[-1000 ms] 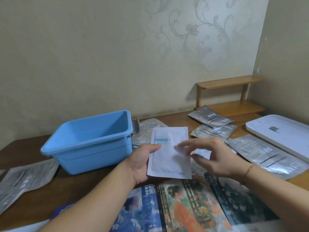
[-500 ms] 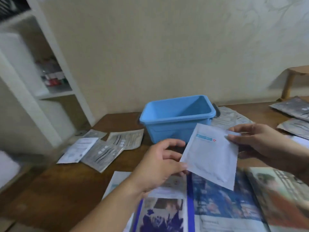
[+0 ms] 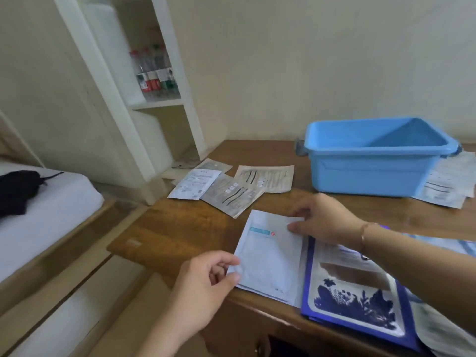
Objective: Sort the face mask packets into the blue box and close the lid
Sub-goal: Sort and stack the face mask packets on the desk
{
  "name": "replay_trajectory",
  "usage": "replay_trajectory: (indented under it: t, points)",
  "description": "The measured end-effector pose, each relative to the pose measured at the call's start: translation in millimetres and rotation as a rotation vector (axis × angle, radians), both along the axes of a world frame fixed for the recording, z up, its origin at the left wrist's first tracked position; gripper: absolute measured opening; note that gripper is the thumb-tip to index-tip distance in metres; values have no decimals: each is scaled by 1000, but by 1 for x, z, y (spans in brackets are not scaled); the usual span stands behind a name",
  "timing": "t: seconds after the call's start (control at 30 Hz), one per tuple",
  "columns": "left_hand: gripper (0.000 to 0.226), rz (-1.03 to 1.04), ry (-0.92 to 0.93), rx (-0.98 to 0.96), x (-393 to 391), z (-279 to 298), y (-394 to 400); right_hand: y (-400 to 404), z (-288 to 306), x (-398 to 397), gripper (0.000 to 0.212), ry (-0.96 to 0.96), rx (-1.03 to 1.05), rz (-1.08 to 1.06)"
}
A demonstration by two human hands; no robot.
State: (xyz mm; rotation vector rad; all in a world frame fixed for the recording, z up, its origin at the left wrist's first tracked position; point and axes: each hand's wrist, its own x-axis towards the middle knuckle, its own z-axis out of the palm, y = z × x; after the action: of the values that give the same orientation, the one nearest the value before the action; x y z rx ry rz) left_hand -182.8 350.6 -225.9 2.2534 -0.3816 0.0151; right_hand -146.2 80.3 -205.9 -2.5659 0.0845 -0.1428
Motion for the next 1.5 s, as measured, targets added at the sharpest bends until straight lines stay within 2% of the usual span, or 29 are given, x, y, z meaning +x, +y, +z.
replay_trajectory:
  t: [0.07,0.17,0.3,0.47,0.7,0.83,1.0,1.23,1.4,1.5]
  points:
    - [13,-45,-115,67,-2,-3,1,2,-2,-1,24,1,-112,6]
    - [15,-117,-187,96,-4,-10,-2,-2,-2,-2,22,-27,-258,2]
    - [27,-141,-207,177,-7,-22,-3,-8,-4,-4,26,-8,-272,39]
    - [41,-129,-311,127,-5,-34,0,-6,-8,-9,32,-28,-315,74]
    - [44,-112,-324,68,-4,-40,2,-7,-7,-13,32,-17,-227,87]
    - [40,-121,-381,50,-6,-21,-17,-26,12,-32,36,-106,-99,38]
    - [26,-375,-456,59,-9,18,-106,-94,27,-90,30,-125,-129,-97]
    - [37,-847,-362,199,-19,60,-286,-214,28,-188,28,-40,-149,-451]
    - [30,-861,-141,359,-39,57,-410,-279,21,-250,31,34,-212,-722]
    - [28,-802,-67,412,-46,41,-458,-295,15,-269,36,126,-200,-766]
